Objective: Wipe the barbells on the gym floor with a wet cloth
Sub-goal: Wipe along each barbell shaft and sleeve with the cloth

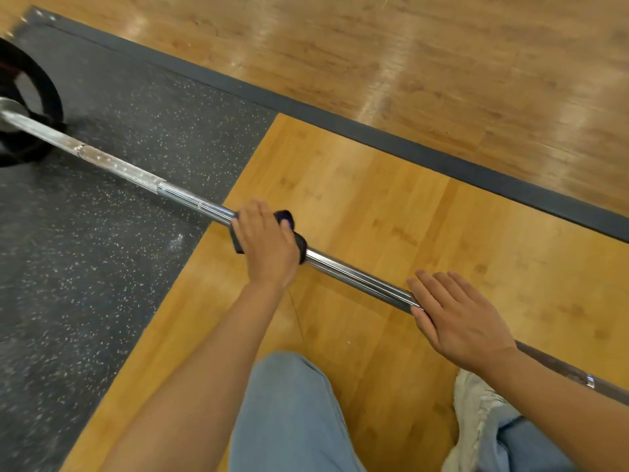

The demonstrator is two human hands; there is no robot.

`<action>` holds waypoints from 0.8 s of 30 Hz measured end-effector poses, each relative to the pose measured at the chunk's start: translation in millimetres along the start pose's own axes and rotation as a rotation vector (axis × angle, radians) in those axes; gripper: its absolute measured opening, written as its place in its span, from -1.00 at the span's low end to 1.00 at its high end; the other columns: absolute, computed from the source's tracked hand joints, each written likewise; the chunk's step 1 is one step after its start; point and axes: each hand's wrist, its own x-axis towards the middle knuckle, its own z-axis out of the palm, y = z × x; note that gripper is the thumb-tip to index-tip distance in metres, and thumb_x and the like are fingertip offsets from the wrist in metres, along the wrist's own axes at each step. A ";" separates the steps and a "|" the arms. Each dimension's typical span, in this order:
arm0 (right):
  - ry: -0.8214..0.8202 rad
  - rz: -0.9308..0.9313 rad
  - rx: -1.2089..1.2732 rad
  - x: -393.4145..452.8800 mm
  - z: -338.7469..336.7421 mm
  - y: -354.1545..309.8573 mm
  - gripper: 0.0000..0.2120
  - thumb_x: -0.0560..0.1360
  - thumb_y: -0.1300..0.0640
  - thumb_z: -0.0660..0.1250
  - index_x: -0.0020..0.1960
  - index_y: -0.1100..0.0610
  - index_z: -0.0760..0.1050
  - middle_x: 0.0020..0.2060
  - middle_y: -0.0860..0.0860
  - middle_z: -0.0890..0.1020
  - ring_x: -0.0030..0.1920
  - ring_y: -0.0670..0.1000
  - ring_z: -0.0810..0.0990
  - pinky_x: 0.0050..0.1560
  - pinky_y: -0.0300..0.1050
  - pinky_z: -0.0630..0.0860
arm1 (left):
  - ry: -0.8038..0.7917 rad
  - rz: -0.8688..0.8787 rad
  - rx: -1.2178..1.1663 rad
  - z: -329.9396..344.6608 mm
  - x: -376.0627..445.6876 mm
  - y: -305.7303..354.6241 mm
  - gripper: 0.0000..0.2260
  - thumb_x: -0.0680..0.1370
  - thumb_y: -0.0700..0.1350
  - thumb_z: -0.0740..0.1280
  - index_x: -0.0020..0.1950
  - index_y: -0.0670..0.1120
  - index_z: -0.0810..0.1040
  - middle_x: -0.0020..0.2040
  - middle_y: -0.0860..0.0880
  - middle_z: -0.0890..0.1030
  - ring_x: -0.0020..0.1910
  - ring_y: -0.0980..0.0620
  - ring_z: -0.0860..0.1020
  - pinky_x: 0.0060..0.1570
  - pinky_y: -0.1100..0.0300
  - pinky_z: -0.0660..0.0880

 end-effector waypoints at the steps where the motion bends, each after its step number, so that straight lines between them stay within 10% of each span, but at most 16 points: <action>1: 0.013 -0.008 -0.003 0.5 0.0 -0.2 -0.43 0.70 -0.06 -0.10 0.28 0.26 0.55 0.22 0.23 0.60 0.12 0.25 0.61 0.24 0.21 0.46 | -0.010 0.088 -0.014 6.3 -20.1 11.0 -0.49 0.69 -0.04 -0.02 0.56 -0.31 0.06 0.56 -0.26 0.15 0.56 -0.21 0.04 0.53 -0.08 -0.21; 6: 0.041 -0.017 0.003 -0.8 3.0 0.5 -0.47 0.69 -0.05 -0.05 0.29 0.25 0.54 0.22 0.22 0.60 0.12 0.25 0.61 0.21 0.23 0.52 | -0.059 0.361 -0.001 9.5 -41.7 18.3 -0.42 0.65 0.04 -0.14 0.54 -0.29 0.19 0.50 -0.24 0.30 0.51 -0.18 0.22 0.54 -0.04 -0.08; 14: 0.055 -0.021 0.017 -0.9 4.6 1.8 -0.47 0.69 -0.07 -0.05 0.30 0.24 0.54 0.25 0.21 0.59 0.14 0.24 0.60 0.23 0.22 0.49 | 0.007 0.013 0.148 -4.0 56.5 -40.5 -0.63 0.66 -0.09 0.09 0.33 -0.31 0.44 0.29 -0.23 0.48 0.35 -0.24 0.35 0.43 -0.14 0.11; 24: 0.165 -0.052 0.212 43.9 -26.2 -39.1 -0.47 0.68 -0.07 -0.03 0.32 0.24 0.54 0.29 0.16 0.58 0.19 0.17 0.61 0.25 0.17 0.48 | 0.170 0.342 -0.073 5.4 6.9 -43.7 -0.59 0.65 -0.06 0.01 0.10 -0.25 0.58 0.09 -0.20 0.54 0.11 -0.20 0.48 0.26 -0.25 0.33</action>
